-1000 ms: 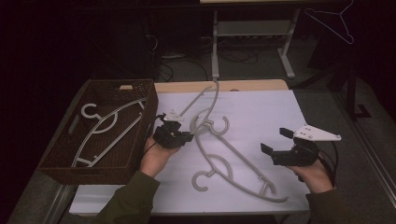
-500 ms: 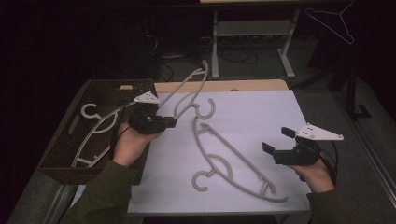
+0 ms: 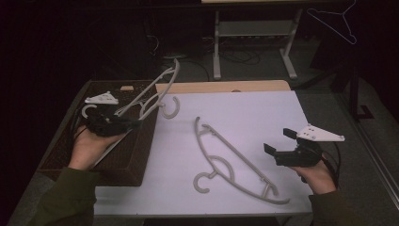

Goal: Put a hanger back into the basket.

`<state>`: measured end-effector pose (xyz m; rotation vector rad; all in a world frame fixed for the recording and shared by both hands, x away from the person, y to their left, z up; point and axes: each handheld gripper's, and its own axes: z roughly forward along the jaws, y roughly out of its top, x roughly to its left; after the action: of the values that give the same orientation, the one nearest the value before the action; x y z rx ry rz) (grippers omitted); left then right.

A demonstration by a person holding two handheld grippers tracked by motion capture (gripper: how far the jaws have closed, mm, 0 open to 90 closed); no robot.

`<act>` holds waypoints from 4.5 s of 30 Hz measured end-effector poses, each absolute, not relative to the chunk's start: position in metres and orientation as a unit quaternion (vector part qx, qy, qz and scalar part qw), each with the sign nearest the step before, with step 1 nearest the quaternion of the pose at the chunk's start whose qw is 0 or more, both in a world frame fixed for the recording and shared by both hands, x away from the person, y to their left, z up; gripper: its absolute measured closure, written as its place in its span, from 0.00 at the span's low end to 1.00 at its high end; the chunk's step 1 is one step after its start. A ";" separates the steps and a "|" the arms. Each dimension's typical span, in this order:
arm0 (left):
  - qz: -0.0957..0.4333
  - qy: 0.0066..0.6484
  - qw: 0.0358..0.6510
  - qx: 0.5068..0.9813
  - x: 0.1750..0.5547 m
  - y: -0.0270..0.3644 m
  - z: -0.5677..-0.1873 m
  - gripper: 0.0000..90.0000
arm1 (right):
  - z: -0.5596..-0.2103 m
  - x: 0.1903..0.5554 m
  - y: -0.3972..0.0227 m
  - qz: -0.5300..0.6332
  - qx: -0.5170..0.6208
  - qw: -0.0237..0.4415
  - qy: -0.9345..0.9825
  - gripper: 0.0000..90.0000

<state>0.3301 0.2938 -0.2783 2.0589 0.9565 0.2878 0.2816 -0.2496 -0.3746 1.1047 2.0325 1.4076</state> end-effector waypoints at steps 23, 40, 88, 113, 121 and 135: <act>0.084 0.407 0.389 0.823 0.302 0.389 -0.307 0.91 | -0.377 0.285 -0.244 0.499 0.400 0.214 0.738 0.07; 0.081 0.405 0.339 0.845 0.322 0.395 -0.310 0.91 | -0.378 0.286 -0.245 0.498 0.399 0.215 0.739 0.07; 0.100 0.284 0.304 0.904 0.344 0.310 -0.355 0.73 | -0.377 0.284 -0.250 0.503 0.404 0.214 0.733 0.07; 0.145 0.359 0.366 0.846 0.347 0.352 -0.281 0.88 | -0.377 0.284 -0.252 0.506 0.406 0.213 0.730 0.07; 0.190 0.399 0.369 0.818 0.363 0.383 -0.264 0.87 | -0.377 0.284 -0.251 0.506 0.407 0.213 0.730 0.07; 0.210 0.486 0.334 0.780 0.398 0.431 -0.285 0.87 | -0.379 0.284 -0.253 0.504 0.412 0.212 0.729 0.07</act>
<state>0.3977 0.4311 -0.2847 2.0355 1.2697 0.5485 0.2838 -0.2533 -0.3789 1.1447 2.0256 1.3990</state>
